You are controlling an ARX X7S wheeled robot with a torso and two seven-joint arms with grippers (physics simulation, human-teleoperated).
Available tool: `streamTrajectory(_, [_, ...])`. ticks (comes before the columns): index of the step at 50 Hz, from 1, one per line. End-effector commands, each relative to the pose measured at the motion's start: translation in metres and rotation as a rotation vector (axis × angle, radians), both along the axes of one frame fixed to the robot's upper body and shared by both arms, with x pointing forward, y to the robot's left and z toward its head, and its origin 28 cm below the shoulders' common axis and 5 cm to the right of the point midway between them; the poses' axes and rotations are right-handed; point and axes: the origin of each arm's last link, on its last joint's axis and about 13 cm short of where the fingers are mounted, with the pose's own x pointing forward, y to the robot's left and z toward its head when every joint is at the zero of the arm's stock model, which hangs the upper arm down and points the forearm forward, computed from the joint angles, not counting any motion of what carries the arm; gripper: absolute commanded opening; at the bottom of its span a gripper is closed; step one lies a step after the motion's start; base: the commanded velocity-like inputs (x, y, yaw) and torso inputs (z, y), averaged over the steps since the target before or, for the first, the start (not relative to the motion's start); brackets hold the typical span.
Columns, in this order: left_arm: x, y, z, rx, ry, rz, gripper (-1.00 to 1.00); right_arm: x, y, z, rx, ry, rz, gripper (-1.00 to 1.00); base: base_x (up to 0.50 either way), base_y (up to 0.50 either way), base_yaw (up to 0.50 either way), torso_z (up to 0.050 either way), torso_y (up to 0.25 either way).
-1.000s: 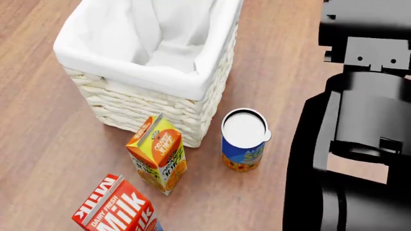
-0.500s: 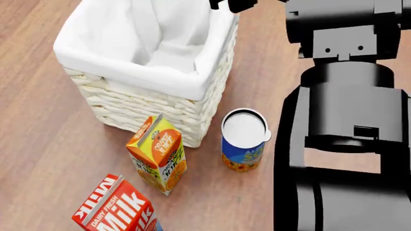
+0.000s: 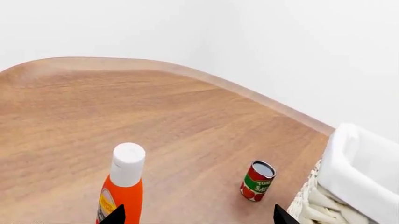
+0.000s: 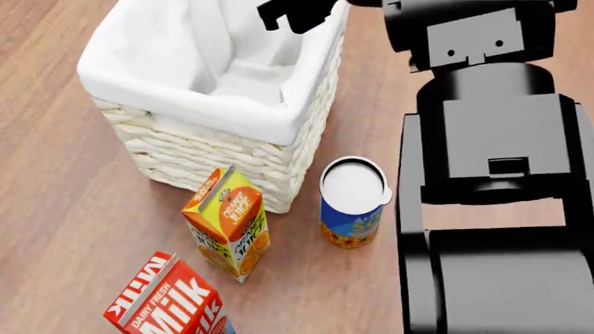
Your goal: Pick up the butter and put it in the basket.
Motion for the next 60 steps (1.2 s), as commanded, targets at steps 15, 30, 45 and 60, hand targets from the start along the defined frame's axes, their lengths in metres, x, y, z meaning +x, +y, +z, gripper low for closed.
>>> streamTrajectory(15, [-0.004, -0.002, 0.003, -0.016, 0.001, -0.002, 1.0, -0.002, 0.006, 0.003, 0.03, 0.079, 0.057, -1.0, 0.0, 0.0, 0.0, 0.001, 0.001])
streamTrajectory(30, [-0.011, -0.004, 0.005, -0.028, 0.003, -0.003, 1.0, 0.0, 0.014, 0.002, 0.036, 0.082, 0.13, -1.0, 0.0, 0.0, 0.0, 0.001, 0.001])
streamTrajectory(45, [-0.011, -0.003, 0.007, -0.041, 0.003, 0.002, 1.0, 0.004, 0.021, -0.01, 0.079, 0.082, 0.186, -1.0, 0.0, 0.0, 0.0, 0.0, 0.001])
streamTrajectory(60, [-0.021, -0.005, 0.013, -0.054, 0.005, 0.004, 1.0, 0.005, 0.03, -0.017, 0.094, 0.105, 0.237, -1.0, 0.0, 0.0, 0.0, 0.001, 0.001])
